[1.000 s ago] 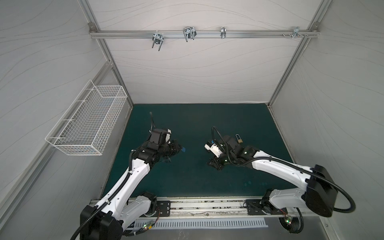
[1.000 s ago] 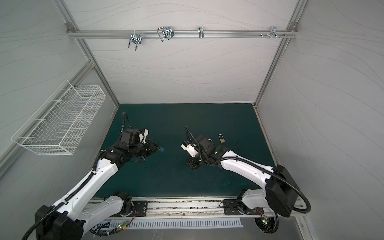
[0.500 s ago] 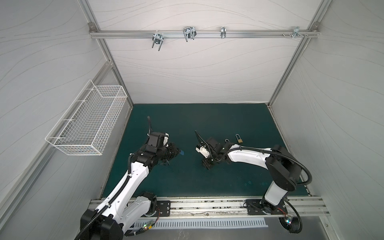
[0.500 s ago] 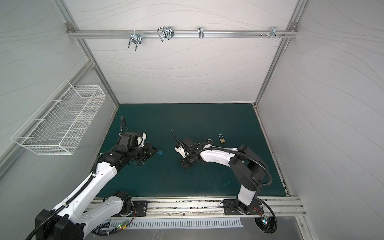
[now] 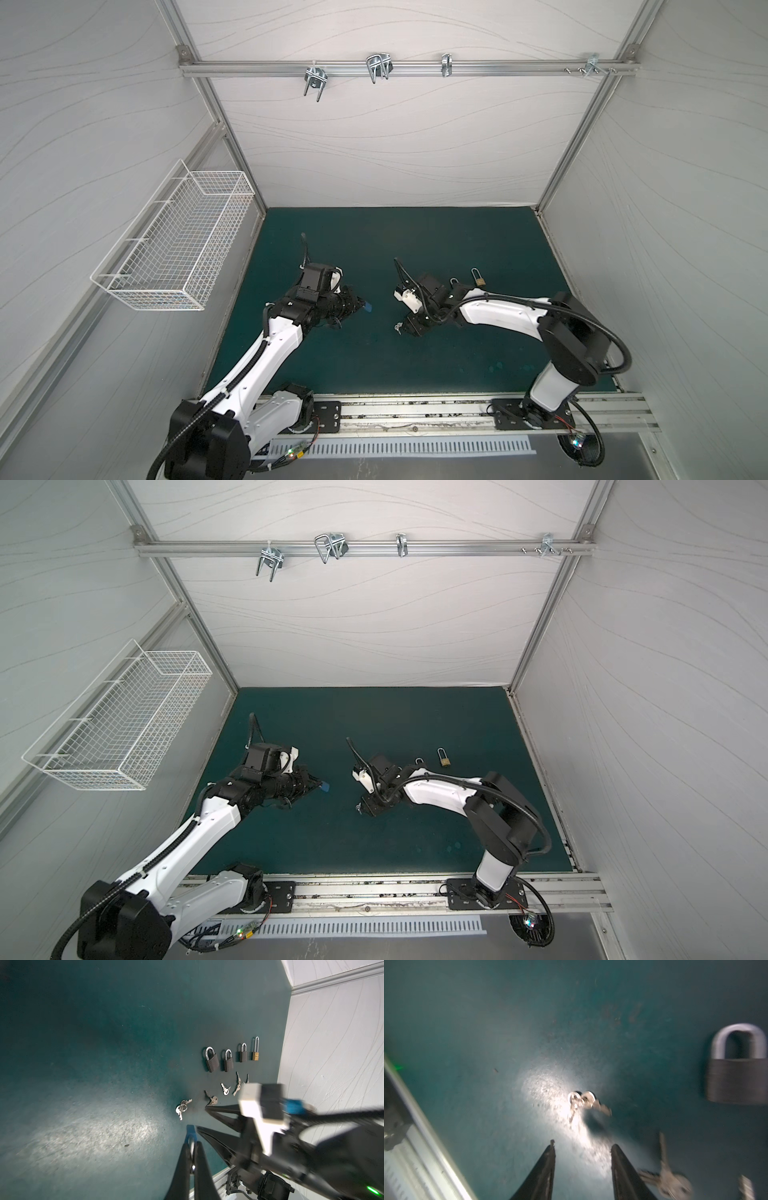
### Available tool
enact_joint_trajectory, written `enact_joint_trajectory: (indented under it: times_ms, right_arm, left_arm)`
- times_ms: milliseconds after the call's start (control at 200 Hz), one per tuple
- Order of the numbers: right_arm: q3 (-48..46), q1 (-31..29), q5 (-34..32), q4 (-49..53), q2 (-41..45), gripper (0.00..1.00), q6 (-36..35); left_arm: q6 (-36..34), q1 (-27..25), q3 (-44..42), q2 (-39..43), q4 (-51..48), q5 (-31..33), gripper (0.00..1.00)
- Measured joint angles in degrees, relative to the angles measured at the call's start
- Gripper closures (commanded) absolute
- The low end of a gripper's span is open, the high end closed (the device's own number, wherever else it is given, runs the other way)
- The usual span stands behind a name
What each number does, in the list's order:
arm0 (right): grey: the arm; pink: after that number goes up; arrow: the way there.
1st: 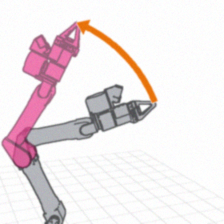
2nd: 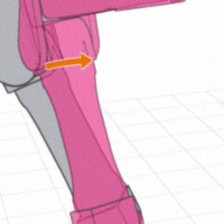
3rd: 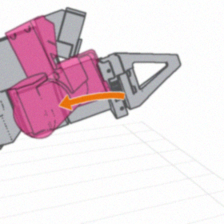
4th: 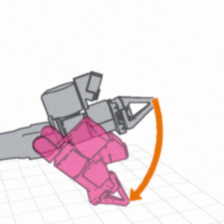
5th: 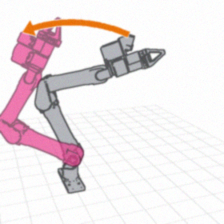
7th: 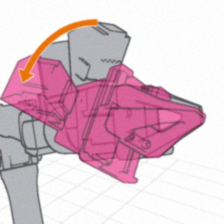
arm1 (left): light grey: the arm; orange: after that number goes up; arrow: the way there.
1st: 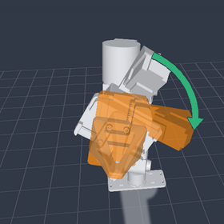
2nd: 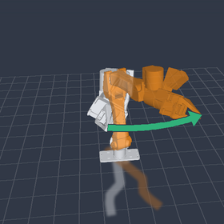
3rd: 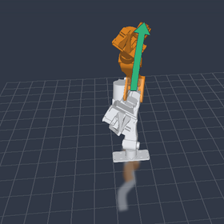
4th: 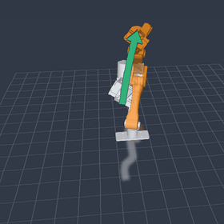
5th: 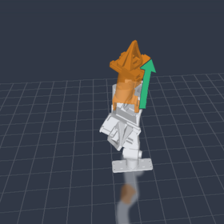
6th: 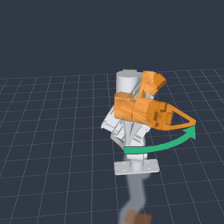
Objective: Lock with the key
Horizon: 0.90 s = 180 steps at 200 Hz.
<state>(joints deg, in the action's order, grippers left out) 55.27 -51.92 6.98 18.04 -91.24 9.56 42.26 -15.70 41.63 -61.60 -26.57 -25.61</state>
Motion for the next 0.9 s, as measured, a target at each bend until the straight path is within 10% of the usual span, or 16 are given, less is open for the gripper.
enact_joint_trajectory:
  times_ms: [415,900]
  right_arm:
    - [-15.0,7.8,-0.6,-2.3,33.5,0.45,0.1]
    - [-17.9,11.1,1.7,1.0,38.5,0.45,0.5]
  left_arm:
    - [1.1,-6.4,1.0,-20.8,17.3,-3.2,1.0]
    - [1.7,-6.4,8.1,-39.4,30.8,-9.5,1.0]
